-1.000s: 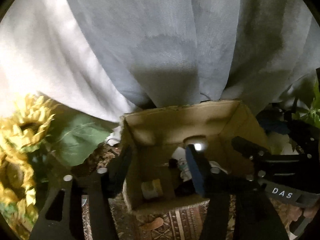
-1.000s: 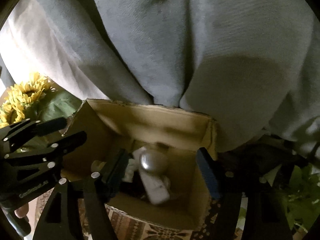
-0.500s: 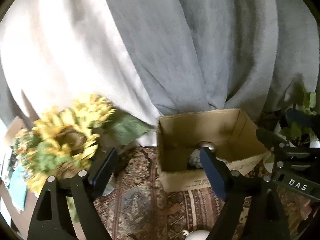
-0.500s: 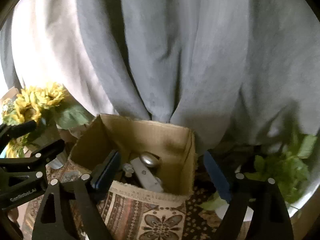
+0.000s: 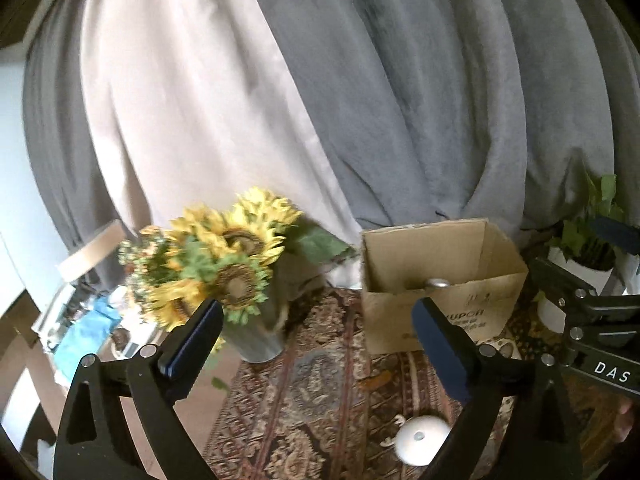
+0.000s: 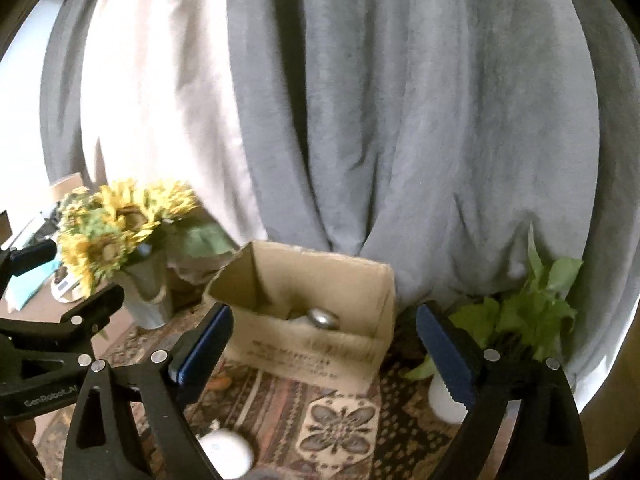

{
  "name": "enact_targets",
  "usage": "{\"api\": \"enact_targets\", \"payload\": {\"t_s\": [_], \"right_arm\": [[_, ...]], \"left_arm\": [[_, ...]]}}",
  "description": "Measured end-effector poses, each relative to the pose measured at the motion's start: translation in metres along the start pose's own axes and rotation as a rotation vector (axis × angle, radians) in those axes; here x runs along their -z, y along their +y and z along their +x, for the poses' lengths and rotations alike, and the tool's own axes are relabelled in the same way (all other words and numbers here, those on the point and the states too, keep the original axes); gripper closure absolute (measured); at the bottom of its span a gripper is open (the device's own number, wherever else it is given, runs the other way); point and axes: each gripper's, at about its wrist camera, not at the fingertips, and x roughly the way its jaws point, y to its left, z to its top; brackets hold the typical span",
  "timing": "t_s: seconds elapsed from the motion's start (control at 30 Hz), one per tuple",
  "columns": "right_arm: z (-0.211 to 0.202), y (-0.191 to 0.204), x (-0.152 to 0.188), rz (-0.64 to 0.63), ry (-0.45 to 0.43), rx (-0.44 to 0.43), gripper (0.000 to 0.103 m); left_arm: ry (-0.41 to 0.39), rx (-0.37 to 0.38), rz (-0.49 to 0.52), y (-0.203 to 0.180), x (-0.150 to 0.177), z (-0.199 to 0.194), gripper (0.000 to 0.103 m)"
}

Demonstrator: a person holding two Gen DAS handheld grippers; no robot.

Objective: Organize rigid objects
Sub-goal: 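Withdraw both open tools up out of the box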

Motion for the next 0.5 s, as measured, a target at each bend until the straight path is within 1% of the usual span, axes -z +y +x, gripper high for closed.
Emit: {"api": "enact_targets", "payload": {"t_s": [0.13,0.23,0.33,0.4,0.5], "right_arm": [[-0.014,0.009,0.014,0.008,0.002,-0.002,0.009],[-0.024,0.015,0.023,0.022,0.002,0.006,0.009],[-0.037,0.024,0.031,0.03,-0.017,0.045,0.009],[-0.043,0.03,0.036,0.039,-0.026,0.069,0.009],[-0.052,0.043,0.043,0.067,-0.024,0.107,0.009]], "left_arm": [[-0.029,-0.003,0.025,0.005,0.013,-0.016,0.005],[-0.06,0.02,0.039,0.012,0.024,-0.024,0.005],[-0.102,0.048,0.069,0.019,0.033,-0.026,0.005],[-0.131,0.094,0.091,0.028,0.04,-0.026,0.005],[-0.151,0.162,0.131,0.038,0.047,-0.021,0.005]]}}
